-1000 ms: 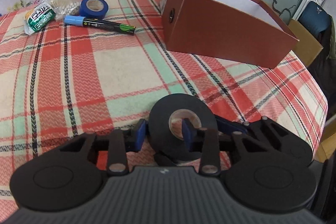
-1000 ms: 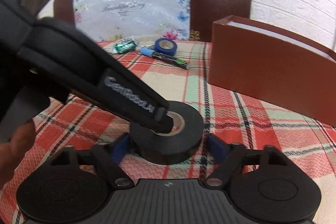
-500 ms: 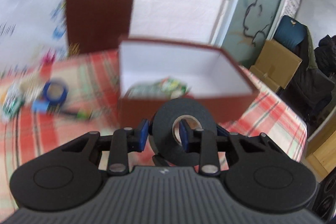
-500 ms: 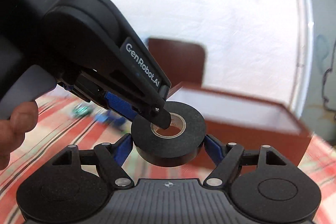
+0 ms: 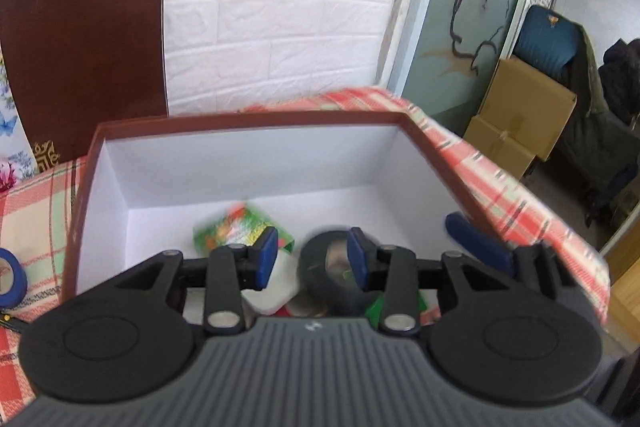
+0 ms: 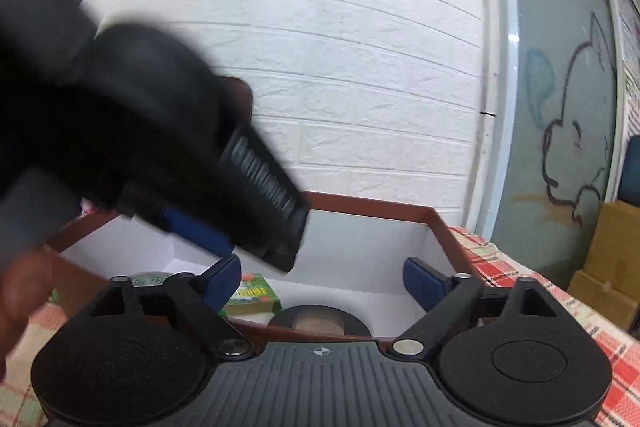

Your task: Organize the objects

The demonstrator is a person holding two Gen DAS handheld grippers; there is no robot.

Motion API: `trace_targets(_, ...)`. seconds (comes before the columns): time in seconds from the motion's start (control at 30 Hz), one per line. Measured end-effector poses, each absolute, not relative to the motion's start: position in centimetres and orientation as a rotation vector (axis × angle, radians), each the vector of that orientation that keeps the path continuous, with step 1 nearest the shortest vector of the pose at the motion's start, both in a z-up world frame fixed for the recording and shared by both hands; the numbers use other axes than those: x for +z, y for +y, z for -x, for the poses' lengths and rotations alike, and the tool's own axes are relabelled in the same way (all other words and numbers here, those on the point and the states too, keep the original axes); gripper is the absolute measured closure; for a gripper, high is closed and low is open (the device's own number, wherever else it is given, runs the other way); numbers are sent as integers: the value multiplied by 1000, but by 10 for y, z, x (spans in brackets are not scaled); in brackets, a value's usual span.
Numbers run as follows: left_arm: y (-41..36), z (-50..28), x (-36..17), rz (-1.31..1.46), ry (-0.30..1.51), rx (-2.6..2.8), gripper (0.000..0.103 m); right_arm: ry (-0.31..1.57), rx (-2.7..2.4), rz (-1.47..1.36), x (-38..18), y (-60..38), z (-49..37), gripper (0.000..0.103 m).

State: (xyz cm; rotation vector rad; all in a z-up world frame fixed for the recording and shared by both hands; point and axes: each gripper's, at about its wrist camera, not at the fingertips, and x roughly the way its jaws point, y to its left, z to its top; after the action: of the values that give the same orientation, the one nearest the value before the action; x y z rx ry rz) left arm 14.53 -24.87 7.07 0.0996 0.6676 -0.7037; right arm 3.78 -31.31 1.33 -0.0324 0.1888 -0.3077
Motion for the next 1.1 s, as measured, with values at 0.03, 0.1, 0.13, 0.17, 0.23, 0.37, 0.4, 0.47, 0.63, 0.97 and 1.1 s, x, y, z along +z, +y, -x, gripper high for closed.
trace_targets(0.03,-246,-144,68,-105,666,-699,60,179,-307,11,11,-315,-35,14)
trace_targets(0.1,-239,-141,67,-99,647,-690,57,164,-286,-24,8,-317,-31,12)
trace_targets(0.13,-236,-139,69,-100,643,-685,57,155,-284,-16,8,-315,-29,12)
trace_targets(0.17,-232,-137,72,-97,639,-683,57,144,-287,2,8,-311,-29,13)
trace_targets(0.23,-225,-130,80,-94,611,-681,57,125,-298,43,10,-310,-23,13)
trace_targets(0.37,-205,-107,97,-87,512,-680,57,76,-300,22,17,-299,3,14)
trace_targets(0.4,-197,-102,100,-83,492,-673,56,72,-300,13,16,-295,10,13)
trace_targets(0.47,-179,-93,103,-69,471,-650,55,71,-295,3,16,-283,18,13)
trace_targets(0.63,-130,-89,93,-34,530,-560,55,140,-219,-8,3,-243,7,13)
trace_targets(0.97,-12,-102,10,-33,743,-217,54,418,21,-1,-23,-177,-5,39)
trace_targets(1.1,48,-107,-9,-29,716,-76,38,481,140,81,-29,-140,-22,56)
